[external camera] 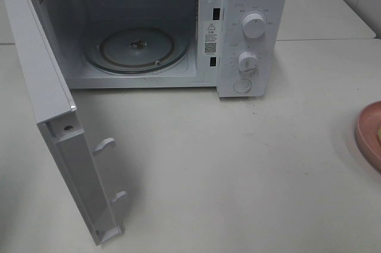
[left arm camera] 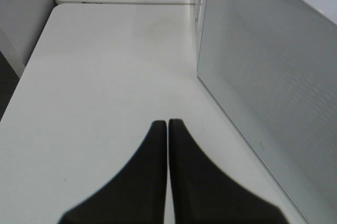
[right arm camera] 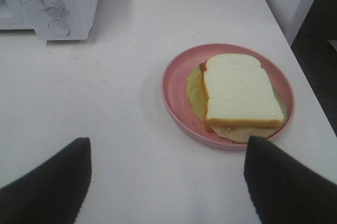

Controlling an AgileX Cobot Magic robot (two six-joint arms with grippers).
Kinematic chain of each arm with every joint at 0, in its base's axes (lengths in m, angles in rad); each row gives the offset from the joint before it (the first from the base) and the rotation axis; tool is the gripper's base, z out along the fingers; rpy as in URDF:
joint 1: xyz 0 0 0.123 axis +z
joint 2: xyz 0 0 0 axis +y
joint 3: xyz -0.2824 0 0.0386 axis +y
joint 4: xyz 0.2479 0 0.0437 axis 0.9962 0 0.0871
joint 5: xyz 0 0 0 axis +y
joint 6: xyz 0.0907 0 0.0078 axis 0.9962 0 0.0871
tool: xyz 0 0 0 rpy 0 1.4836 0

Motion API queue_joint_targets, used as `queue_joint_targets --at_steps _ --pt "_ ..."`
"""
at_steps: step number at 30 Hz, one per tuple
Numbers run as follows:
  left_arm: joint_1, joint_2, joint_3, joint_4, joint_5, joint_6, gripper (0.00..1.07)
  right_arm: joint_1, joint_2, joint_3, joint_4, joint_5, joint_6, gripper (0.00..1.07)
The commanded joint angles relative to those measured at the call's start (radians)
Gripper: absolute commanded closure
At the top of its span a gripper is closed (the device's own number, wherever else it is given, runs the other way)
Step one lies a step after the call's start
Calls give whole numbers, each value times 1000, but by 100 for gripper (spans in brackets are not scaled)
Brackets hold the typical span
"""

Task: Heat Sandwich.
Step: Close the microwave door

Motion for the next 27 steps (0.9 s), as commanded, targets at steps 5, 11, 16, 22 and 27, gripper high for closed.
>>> queue_joint_targets --at_steps 5,11,16,22,27 --pt "3 112 135 -2 -389 66 106 -7 -27 0 -3 -10 -9 31" --pt "3 201 244 -1 -681 71 106 -7 -27 0 -3 -10 -9 31" --pt "3 307 294 0 -900 71 106 -7 -27 0 -3 -10 -9 31" --pt "-34 474 295 73 -1102 56 106 -7 -27 0 -3 -10 -9 31" --pt "-97 582 295 140 -1181 35 106 -7 -27 0 -3 -10 -9 31"
